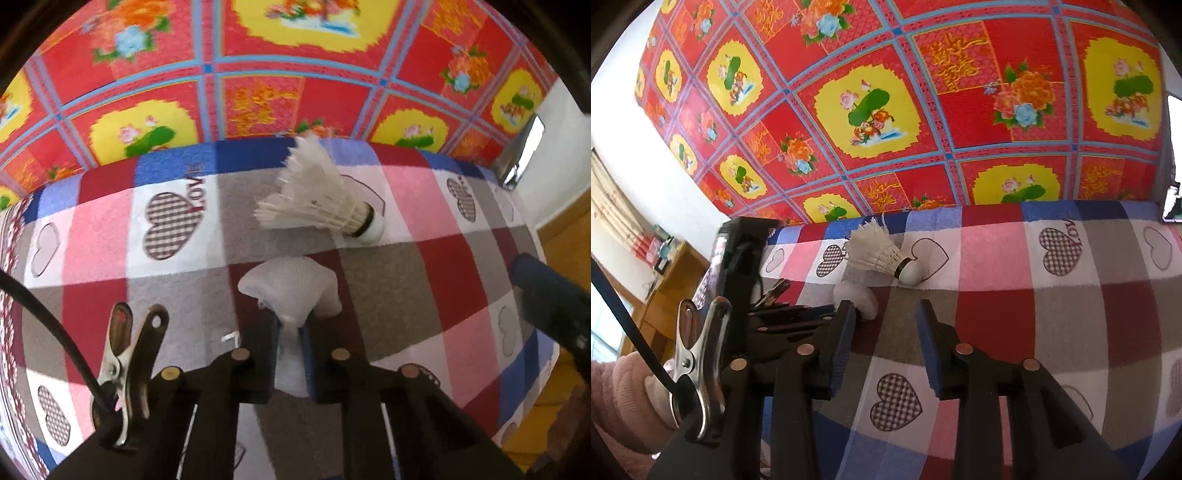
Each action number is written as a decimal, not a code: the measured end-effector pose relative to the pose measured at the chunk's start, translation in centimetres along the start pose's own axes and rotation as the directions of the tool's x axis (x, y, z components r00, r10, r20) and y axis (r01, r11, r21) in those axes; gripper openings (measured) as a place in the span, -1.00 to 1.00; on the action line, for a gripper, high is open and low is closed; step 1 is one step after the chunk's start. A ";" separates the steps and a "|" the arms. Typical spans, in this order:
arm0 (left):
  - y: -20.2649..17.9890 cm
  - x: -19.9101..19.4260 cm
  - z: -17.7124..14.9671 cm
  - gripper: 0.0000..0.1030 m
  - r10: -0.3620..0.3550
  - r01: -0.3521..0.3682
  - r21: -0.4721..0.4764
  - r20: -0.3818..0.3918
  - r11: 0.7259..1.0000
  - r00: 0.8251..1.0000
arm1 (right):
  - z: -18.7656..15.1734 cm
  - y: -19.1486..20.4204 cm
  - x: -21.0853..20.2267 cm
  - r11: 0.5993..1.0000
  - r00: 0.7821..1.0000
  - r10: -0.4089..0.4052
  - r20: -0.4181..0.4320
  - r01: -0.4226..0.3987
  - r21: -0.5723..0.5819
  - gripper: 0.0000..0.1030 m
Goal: Collect trash
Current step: 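Close the right gripper on the white shuttlecock's cork base while the left gripper holds the bag, then lift the bag and shuttlecock in both grippers and carry them over the red bucket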
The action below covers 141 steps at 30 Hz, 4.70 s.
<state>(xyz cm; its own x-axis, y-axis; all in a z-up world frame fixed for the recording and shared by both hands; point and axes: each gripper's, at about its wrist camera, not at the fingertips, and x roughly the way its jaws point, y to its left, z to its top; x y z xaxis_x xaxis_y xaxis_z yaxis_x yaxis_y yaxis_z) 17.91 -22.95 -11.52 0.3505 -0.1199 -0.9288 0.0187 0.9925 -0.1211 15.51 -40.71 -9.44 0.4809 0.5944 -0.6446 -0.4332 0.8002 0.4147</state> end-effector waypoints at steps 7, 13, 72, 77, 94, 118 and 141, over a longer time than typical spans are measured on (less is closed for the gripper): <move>3.1 -3.2 -0.8 -0.77 0.022 -0.016 -0.115 0.048 0.993 0.999 | 1.7 0.1 3.2 0.997 0.999 -0.019 -0.049 0.015 -0.070 -0.19; 5.7 -5.6 -2.0 -0.77 0.042 -0.027 -0.206 0.072 0.978 0.997 | 2.8 0.8 6.7 0.984 0.992 -0.071 -0.101 0.052 -0.172 0.08; 17.1 -19.0 -13.5 -0.77 0.171 -0.065 -0.414 0.225 0.908 0.959 | -5.5 17.4 4.0 0.962 0.982 0.161 -0.104 -0.179 -0.204 -0.43; 19.2 -21.1 -15.2 -0.77 0.171 -0.055 -0.416 0.248 0.908 0.953 | -6.8 20.6 3.1 0.962 0.982 0.173 -0.076 -0.185 -0.200 -0.43; 26.2 -28.8 -21.1 -0.77 0.205 -0.066 -0.368 0.352 0.927 0.913 | -10.3 32.3 1.7 0.951 0.977 0.215 -0.007 -0.211 -0.227 -0.43; 42.7 -35.3 -27.0 -0.77 0.407 -0.148 -0.588 0.337 0.795 0.849 | -9.9 52.3 10.9 0.783 0.874 0.458 -0.164 -0.483 -0.391 -0.43; 65.6 -33.3 -27.9 -0.77 0.503 -0.177 -0.767 0.211 0.617 0.838 | -5.4 69.9 30.9 0.707 0.811 0.455 -0.368 -0.580 -0.406 -0.43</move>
<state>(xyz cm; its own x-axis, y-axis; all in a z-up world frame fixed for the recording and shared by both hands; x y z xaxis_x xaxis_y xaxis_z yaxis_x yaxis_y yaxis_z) -18.70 45.40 1.70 0.5008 0.4038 -0.7656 -0.7688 0.6139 -0.1790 -4.03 33.10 -3.82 -0.0869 0.8167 -0.5705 -0.8941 0.1886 0.4062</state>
